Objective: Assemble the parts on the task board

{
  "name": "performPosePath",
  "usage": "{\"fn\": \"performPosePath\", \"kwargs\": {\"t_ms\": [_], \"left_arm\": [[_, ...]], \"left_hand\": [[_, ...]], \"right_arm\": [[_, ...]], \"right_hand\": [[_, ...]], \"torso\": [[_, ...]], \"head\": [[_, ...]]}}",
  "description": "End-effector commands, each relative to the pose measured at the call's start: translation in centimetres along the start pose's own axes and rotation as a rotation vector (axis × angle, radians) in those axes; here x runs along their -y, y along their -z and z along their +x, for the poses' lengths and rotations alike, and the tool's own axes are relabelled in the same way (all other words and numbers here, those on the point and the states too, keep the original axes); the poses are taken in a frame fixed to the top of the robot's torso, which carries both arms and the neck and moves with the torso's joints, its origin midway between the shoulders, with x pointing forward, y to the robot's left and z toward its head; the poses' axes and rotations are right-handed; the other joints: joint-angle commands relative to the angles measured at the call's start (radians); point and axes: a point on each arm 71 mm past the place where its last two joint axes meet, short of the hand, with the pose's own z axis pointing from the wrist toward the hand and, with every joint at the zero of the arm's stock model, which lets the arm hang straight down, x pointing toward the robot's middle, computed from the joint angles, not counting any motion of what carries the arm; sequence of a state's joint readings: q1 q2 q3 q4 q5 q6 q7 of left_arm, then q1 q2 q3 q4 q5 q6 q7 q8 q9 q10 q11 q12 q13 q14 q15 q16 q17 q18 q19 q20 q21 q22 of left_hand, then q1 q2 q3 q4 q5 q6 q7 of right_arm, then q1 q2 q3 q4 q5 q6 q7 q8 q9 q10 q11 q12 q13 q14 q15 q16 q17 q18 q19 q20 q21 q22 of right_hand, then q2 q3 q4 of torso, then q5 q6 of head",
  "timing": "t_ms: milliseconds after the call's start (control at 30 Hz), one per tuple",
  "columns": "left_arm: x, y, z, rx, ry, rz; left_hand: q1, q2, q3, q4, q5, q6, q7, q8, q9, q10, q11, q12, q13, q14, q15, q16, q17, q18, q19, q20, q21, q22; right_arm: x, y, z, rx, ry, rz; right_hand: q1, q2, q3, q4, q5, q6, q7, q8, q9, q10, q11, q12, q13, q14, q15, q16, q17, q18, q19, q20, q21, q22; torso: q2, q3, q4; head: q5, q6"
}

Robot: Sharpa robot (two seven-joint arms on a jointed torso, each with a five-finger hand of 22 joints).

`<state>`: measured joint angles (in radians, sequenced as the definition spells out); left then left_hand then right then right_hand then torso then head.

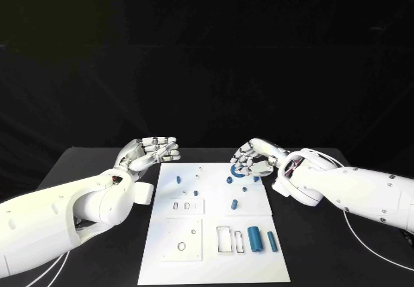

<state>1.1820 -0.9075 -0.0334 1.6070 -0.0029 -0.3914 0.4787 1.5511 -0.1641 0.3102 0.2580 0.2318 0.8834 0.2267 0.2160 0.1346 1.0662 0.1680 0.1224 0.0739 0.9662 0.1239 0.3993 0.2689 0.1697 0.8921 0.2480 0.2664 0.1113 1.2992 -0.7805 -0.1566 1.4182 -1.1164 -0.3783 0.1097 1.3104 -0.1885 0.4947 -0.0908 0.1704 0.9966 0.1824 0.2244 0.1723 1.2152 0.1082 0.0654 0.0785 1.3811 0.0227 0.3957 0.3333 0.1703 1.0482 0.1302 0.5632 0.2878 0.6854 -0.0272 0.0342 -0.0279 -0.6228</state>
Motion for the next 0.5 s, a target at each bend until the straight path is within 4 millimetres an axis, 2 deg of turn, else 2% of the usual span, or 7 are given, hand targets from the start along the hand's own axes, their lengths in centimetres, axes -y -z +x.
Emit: {"fn": "performPosePath", "kwargs": {"t_ms": [33,133,167,233,333,400,500], "left_arm": [[0.49,0.24,0.89,-0.092,-0.034,0.016],[0.74,0.44,1.04,-0.101,-0.045,0.018],[0.82,0.51,1.09,-0.104,-0.048,0.018],[0.95,0.64,1.18,-0.107,-0.052,0.018],[1.06,0.77,1.28,-0.111,-0.055,0.016],[1.12,0.83,1.32,-0.113,-0.056,0.015],[1.16,0.88,1.37,-0.115,-0.056,0.014]], "left_hand": [[-0.004,-0.015,0.020,0.000,-0.004,0.012,-0.001,0.008,0.005,0.018,-0.003,-0.005,0.000,0.007,-0.006,0.036,0.022,0.014,0.019,-0.008,0.014,0.005],[-0.014,-0.027,0.039,-0.001,-0.005,0.026,-0.008,0.019,0.015,0.050,-0.016,0.002,0.004,0.028,-0.021,0.104,0.062,0.014,0.054,-0.025,0.046,0.020],[-0.018,-0.030,0.044,-0.001,-0.006,0.026,-0.010,0.020,0.018,0.054,-0.017,0.001,0.004,0.026,-0.024,0.120,0.072,0.013,0.058,-0.029,0.054,0.023],[-0.024,-0.036,0.051,-0.004,-0.006,0.028,-0.012,0.024,0.022,0.063,-0.019,0.002,0.004,0.032,-0.029,0.156,0.093,0.013,0.069,-0.036,0.071,0.032],[-0.032,-0.040,0.057,-0.006,-0.006,0.028,-0.013,0.027,0.027,0.067,-0.021,0.001,0.004,0.031,-0.032,0.189,0.113,0.012,0.076,-0.042,0.087,0.040],[-0.034,-0.040,0.060,-0.006,-0.006,0.027,-0.013,0.028,0.028,0.068,-0.022,0.000,0.004,0.030,-0.033,0.200,0.119,0.012,0.077,-0.044,0.092,0.043],[-0.037,-0.041,0.062,-0.007,-0.007,0.027,-0.013,0.029,0.030,0.069,-0.022,0.000,0.004,0.028,-0.034,0.212,0.126,0.012,0.078,-0.045,0.098,0.046]], "right_arm": [[-0.30,-0.15,0.40,-0.040,0.211,-0.001],[-0.49,-0.25,0.43,-0.031,0.252,-0.005],[-0.55,-0.29,0.46,-0.030,0.265,-0.005],[-0.65,-0.40,0.53,-0.030,0.285,-0.004],[-0.72,-0.54,0.71,-0.043,0.313,0.006],[-0.75,-0.66,0.82,-0.050,0.335,0.015],[-0.74,-0.80,0.94,-0.059,0.363,0.031]], "right_hand": [[-0.005,-0.021,-0.011,0.010,0.001,0.006,-0.011,-0.010,0.004,-0.013,-0.007,-0.002,0.003,0.071,-0.015,0.095,0.088,0.010,0.047,-0.018,0.081,0.052],[-0.009,-0.033,0.005,0.034,0.018,0.009,-0.014,-0.009,0.017,-0.043,-0.009,0.009,0.026,0.077,-0.010,0.376,0.322,0.012,0.060,-0.025,0.191,0.135],[-0.012,-0.041,0.004,0.039,0.018,0.005,-0.013,-0.009,0.021,-0.061,-0.009,0.010,0.027,0.105,-0.011,0.550,0.494,0.005,0.083,-0.022,0.244,0.190],[-0.010,-0.047,0.009,0.050,0.018,0.000,-0.011,-0.007,0.029,-0.073,-0.008,0.022,0.034,0.103,-0.010,0.695,0.630,-0.012,0.120,-0.017,0.358,0.330],[-0.012,-0.053,0.007,0.064,0.019,-0.013,-0.011,-0.008,0.036,-0.093,-0.005,0.028,0.039,0.125,-0.006,0.851,0.792,-0.037,0.189,-0.014,0.498,0.516],[-0.019,-0.059,-0.010,0.076,0.015,-0.027,-0.013,-0.012,0.040,-0.116,-0.003,0.032,0.041,0.123,-0.004,0.887,0.820,-0.055,0.241,-0.011,0.590,0.641],[-0.018,-0.059,-0.028,0.086,0.015,-0.034,-0.015,-0.012,0.043,-0.129,-0.003,0.041,0.044,0.130,-0.004,0.935,0.875,-0.063,0.263,-0.010,0.630,0.694]], "torso": [[0.027,-0.0028,0.0139],[0.036,-0.0041,0.0193],[0.039,-0.0047,0.0210],[0.044,-0.0059,0.0228],[0.050,-0.0074,0.0254],[0.052,-0.0075,0.0265],[0.055,-0.0073,0.0273]], "head": [[-0.008,0.000],[-0.013,0.002],[-0.013,0.001],[-0.015,0.002],[-0.018,0.003],[-0.018,0.003],[-0.020,0.005]]}}
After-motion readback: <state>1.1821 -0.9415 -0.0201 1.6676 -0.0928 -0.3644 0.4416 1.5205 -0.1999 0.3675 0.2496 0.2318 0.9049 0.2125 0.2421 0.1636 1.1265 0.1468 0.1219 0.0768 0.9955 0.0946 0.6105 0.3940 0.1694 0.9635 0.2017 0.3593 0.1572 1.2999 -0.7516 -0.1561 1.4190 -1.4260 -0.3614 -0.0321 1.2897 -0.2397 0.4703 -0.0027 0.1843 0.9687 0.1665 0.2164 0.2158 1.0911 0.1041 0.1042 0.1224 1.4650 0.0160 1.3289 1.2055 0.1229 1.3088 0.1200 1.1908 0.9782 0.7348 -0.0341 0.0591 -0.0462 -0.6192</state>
